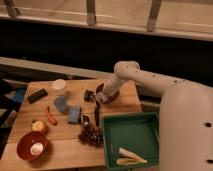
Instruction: Wipe purple bowl with towel
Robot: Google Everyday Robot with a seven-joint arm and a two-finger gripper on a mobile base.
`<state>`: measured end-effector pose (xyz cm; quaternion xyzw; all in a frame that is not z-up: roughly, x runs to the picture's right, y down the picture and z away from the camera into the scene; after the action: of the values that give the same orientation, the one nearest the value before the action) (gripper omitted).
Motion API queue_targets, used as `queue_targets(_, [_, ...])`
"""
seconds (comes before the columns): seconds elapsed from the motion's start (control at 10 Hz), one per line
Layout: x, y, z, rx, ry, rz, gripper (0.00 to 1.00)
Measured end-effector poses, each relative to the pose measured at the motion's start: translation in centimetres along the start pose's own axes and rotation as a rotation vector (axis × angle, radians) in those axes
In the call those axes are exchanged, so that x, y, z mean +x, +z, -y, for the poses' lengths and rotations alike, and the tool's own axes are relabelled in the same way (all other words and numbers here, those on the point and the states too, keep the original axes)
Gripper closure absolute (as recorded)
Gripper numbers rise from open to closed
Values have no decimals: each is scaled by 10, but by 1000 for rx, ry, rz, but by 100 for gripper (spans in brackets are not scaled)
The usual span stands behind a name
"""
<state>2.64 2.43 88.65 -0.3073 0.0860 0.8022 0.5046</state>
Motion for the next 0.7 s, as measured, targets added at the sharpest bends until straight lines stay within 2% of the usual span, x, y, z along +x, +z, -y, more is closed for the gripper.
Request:
queue_targets(0.2, [-12,-8,10,22,15,22,100])
queue_targets(0.4, [-38,-5,12,29,24,35,100])
queue_targets(0.5, [-47,0,6,26,17,35,100])
queue_targets(0.7, [-51,19,-18,8,-9,16,100])
